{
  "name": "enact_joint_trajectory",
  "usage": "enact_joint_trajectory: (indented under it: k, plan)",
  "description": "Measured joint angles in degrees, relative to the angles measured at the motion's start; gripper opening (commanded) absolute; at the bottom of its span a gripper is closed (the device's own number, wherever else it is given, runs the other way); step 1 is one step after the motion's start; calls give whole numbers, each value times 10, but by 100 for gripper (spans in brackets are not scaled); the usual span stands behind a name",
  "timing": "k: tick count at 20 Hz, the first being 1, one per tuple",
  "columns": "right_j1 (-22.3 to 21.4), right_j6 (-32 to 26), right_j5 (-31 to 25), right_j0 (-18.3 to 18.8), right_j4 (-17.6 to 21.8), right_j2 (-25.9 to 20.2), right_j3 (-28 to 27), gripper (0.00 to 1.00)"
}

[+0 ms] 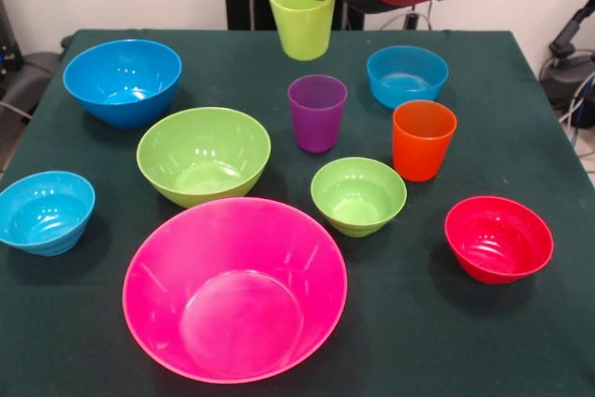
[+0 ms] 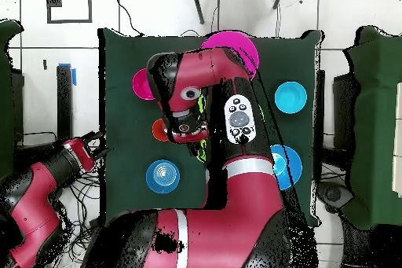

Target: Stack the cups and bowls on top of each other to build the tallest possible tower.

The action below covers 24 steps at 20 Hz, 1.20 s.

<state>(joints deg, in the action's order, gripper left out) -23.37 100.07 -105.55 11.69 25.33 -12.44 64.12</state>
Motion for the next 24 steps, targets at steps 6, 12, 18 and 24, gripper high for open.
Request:
enact_joint_trajectory:
  k: [6, 12, 18, 24]
  plan:
    - [17, 0, -19, -16, 0, -7, -15, 0]
    - [21, 0, -23, -24, 0, -22, -16, 0]
    - [21, 0, -23, -21, 0, -31, -16, 0]
    - [22, 0, -22, -10, 0, -37, -17, 0]
